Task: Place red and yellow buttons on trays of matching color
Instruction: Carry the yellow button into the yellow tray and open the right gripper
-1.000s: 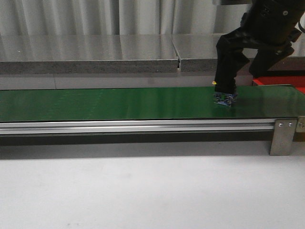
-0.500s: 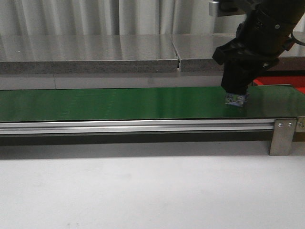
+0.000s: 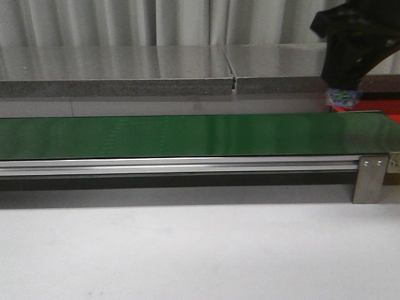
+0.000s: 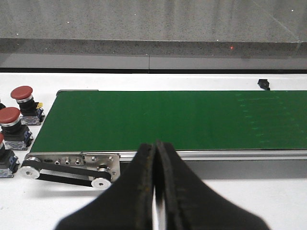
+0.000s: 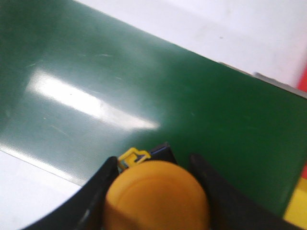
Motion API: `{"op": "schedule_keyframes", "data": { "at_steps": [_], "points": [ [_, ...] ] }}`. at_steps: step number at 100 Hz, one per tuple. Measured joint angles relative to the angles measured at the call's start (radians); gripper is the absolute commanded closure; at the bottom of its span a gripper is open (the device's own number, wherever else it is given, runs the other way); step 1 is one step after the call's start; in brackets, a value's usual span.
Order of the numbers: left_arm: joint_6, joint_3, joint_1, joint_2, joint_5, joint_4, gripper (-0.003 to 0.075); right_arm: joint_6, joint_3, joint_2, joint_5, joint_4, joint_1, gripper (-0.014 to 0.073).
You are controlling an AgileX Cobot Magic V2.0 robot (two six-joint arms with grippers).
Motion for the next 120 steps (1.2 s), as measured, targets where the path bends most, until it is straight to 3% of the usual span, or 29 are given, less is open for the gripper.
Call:
{"op": "schedule_keyframes", "data": {
  "at_steps": [35,63,120],
  "points": [
    [0.000,0.000,0.000,0.000,0.000,0.000,0.0739,0.138,0.101,-0.138,0.042,-0.130,-0.227,0.0431],
    [0.000,0.000,0.000,0.000,0.000,0.000,0.0739,0.170,0.234,-0.138,-0.133,-0.130,-0.385,0.0431],
    [0.000,0.000,0.000,0.000,0.000,0.000,0.0739,0.172,0.275,0.123,-0.261,-0.108,-0.399,0.0431]
  ]
}}
